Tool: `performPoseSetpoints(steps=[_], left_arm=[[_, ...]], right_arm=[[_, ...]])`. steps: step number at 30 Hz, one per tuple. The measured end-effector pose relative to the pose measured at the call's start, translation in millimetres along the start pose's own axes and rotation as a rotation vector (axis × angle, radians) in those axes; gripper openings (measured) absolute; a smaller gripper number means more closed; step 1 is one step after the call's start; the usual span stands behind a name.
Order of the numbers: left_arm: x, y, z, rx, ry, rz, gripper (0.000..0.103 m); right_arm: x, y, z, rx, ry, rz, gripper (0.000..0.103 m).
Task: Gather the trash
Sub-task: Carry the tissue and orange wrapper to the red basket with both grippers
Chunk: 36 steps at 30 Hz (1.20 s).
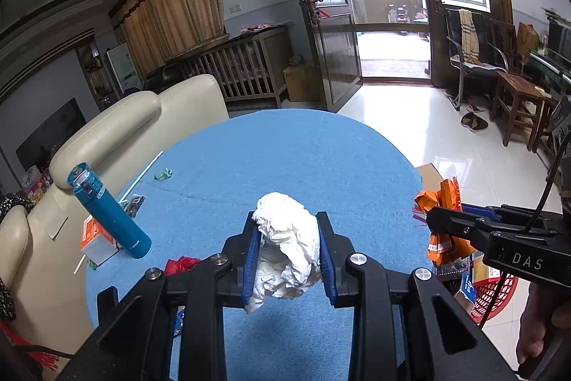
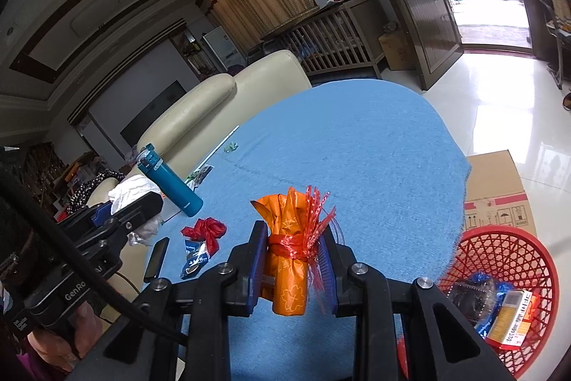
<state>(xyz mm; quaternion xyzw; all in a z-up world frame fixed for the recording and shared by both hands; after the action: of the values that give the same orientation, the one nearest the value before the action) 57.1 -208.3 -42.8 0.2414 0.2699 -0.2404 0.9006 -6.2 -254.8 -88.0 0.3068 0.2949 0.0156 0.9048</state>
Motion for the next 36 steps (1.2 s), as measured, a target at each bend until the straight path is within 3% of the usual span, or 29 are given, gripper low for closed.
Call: performPoseSetpoints(steps=[17,36], left_arm=[[5.0,-33.6,4.7,0.047,0.017,-0.028,0.032],[21.9,-94.6,11.9,0.137,0.06,-0.092,0.032]], right_arm=[[-15.3,-22.1,3.9,0.032,-0.016,-0.011,0.03],[-32.4,-81.0,1.9,0.132,-0.025,-0.048,0.03]])
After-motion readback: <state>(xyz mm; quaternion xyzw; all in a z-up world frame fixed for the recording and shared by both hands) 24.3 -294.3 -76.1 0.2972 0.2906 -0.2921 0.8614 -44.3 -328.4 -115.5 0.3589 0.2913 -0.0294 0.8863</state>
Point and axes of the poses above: each gripper's, at about its wrist camera, not at the fingertips, and x roughly the way its jaws point, y to its left, z to its top, the point moved 10 cm from there along x, roughly the way its jaws point, and after that the axes turned 5 degrees about x, right-handed, at the moved point
